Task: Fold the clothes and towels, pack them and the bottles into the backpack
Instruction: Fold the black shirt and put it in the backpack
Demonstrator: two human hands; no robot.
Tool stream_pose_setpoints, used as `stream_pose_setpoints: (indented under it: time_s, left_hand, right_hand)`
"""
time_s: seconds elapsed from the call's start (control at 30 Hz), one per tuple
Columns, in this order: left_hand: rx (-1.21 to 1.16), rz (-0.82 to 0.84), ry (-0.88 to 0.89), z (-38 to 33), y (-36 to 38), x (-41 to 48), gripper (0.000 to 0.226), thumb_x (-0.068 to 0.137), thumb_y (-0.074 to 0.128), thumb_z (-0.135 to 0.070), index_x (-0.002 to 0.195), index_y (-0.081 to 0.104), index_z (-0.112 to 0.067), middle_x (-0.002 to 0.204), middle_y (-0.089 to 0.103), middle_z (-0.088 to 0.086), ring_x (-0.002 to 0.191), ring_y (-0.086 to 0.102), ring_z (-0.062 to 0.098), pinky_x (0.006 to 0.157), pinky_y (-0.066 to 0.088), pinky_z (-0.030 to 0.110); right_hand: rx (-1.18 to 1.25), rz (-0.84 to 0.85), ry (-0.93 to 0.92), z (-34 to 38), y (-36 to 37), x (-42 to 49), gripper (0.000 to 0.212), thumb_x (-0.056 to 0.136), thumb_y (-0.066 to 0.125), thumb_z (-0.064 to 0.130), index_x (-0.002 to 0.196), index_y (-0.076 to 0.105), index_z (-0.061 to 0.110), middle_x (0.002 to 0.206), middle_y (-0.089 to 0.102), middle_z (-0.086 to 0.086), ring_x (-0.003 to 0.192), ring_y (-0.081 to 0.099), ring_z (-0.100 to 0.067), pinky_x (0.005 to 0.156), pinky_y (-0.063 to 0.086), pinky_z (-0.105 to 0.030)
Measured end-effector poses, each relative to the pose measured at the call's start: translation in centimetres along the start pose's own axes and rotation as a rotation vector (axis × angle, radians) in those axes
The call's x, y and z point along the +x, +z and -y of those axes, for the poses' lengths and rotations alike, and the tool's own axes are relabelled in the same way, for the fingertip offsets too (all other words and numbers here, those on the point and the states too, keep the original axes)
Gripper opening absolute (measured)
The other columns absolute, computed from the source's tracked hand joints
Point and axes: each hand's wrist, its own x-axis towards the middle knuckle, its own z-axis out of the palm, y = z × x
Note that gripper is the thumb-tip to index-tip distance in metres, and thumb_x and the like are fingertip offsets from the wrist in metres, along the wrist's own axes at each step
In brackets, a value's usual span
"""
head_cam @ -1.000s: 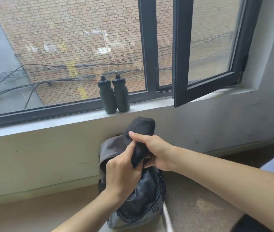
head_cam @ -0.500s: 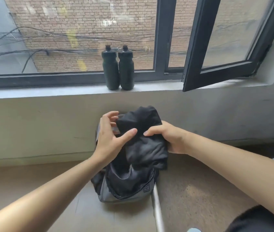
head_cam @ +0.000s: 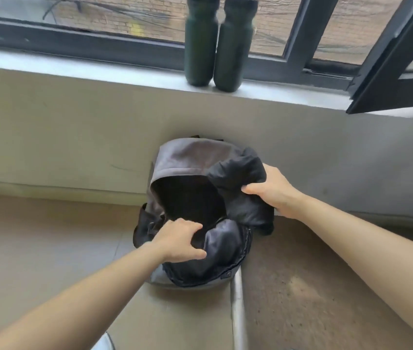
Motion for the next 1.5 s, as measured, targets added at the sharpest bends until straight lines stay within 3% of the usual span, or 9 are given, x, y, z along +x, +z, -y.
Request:
stream_pose_setpoints:
  time_s: [0.1, 0.27, 0.37, 0.7, 0.87, 0.93, 1.03, 1.17, 1.5]
  left_hand:
    - [0.159, 0.077, 0.037, 0.0, 4.0, 1.8, 0.11, 0.076, 0.059, -0.07, 0.163, 0.018, -0.015, 0.148, 0.055, 0.004, 0.135, 0.051, 0.028, 0.118, 0.032, 0.046]
    - [0.43, -0.086, 0.138, -0.5, 7.6, 2.4, 0.087, 0.098, 0.055, -0.023, 0.164, 0.0, -0.011, 0.122, 0.065, 0.009, 0.105, 0.063, 0.032, 0.088, 0.042, 0.042]
    - [0.478, -0.103, 0.229, -0.4, 9.0, 1.2, 0.088, 0.096, 0.056, -0.009, 0.164, 0.0, -0.007, 0.122, 0.06, 0.013, 0.099, 0.063, 0.034, 0.078, 0.039, 0.04]
    - [0.549, -0.288, 0.593, 2.2, 11.8, -2.1, 0.074, 0.072, 0.069, -0.009, 0.144, 0.052, -0.01, 0.081, 0.064, -0.003, 0.057, 0.06, 0.019, 0.054, 0.045, 0.03]
    - [0.459, -0.507, 0.609, 2.0, 11.3, -2.6, 0.047, 0.089, 0.044, -0.007, 0.132, 0.059, -0.013, 0.082, 0.064, -0.004, 0.058, 0.059, 0.018, 0.053, 0.046, 0.032]
    - [0.428, -0.549, 0.596, 1.5, 11.3, -2.7, 0.036, 0.093, 0.049, -0.007, 0.125, 0.063, -0.014, 0.083, 0.064, -0.004, 0.06, 0.059, 0.017, 0.053, 0.046, 0.033]
    - [0.407, -0.561, 0.59, 1.4, 11.7, -3.1, 0.02, 0.095, 0.051, -0.006, 0.105, 0.065, -0.016, 0.078, 0.063, -0.004, 0.061, 0.059, 0.016, 0.053, 0.044, 0.031]
    - [0.379, -0.55, 0.545, 2.3, 13.1, -3.0, 0.023, 0.096, 0.05, -0.004, 0.11, 0.065, -0.014, 0.087, 0.067, -0.004, 0.068, 0.063, 0.016, 0.055, 0.049, 0.033]
    - [0.318, -0.658, 0.557, 1.7, 12.9, -3.0, 0.024, 0.099, 0.051, -0.005, 0.095, 0.069, -0.019, 0.074, 0.06, -0.007, 0.059, 0.055, 0.015, 0.051, 0.044, 0.032]
  right_hand:
    - [-0.096, 0.014, -0.061, -1.9, 1.9, 1.5, 0.042, 0.086, 0.071, 0.001, 0.116, 0.062, 0.029, 0.107, 0.071, 0.012, 0.1, 0.067, -0.005, 0.085, 0.056, -0.025]
    - [-0.303, 0.03, -0.213, -4.4, 5.6, 3.4, 0.044, 0.087, 0.071, 0.007, 0.127, 0.062, 0.023, 0.113, 0.067, 0.011, 0.104, 0.063, -0.007, 0.092, 0.051, -0.022]
    - [-0.312, -0.029, -0.25, -5.2, 7.2, 4.7, 0.065, 0.089, 0.068, 0.007, 0.148, 0.049, 0.028, 0.125, 0.059, 0.021, 0.117, 0.049, 0.007, 0.097, 0.035, -0.001]
    - [-0.401, -0.121, -0.229, -6.2, 9.6, 7.4, 0.07, 0.087, 0.065, 0.007, 0.15, 0.045, 0.029, 0.138, 0.062, 0.004, 0.13, 0.055, -0.022, 0.107, 0.042, -0.031]
    - [-0.689, 0.034, -0.547, -10.2, 12.6, 2.3, 0.082, 0.071, 0.073, -0.003, 0.146, 0.05, 0.017, 0.131, 0.059, -0.005, 0.113, 0.06, -0.03, 0.093, 0.051, -0.044]
    - [-0.934, 0.055, -0.577, -11.8, 14.3, 1.2, 0.084, 0.069, 0.075, 0.005, 0.147, 0.048, 0.02, 0.131, 0.057, -0.005, 0.116, 0.058, -0.032, 0.1, 0.045, -0.05]
    - [-1.172, 0.236, -0.263, -13.2, 16.4, 0.4, 0.079, 0.085, 0.068, 0.031, 0.155, 0.032, 0.028, 0.154, 0.038, -0.004, 0.145, 0.029, -0.036, 0.12, 0.013, -0.06]
    - [-1.24, 0.378, -0.102, -14.0, 16.6, 0.9, 0.068, 0.095, 0.059, 0.044, 0.154, 0.03, 0.029, 0.152, 0.043, -0.003, 0.14, 0.036, -0.033, 0.115, 0.024, -0.055]
    - [-1.274, 0.27, -0.069, -14.4, 18.1, 4.2, 0.034, 0.101, 0.056, 0.038, 0.131, 0.051, 0.023, 0.126, 0.061, -0.004, 0.118, 0.055, -0.03, 0.096, 0.039, -0.048]
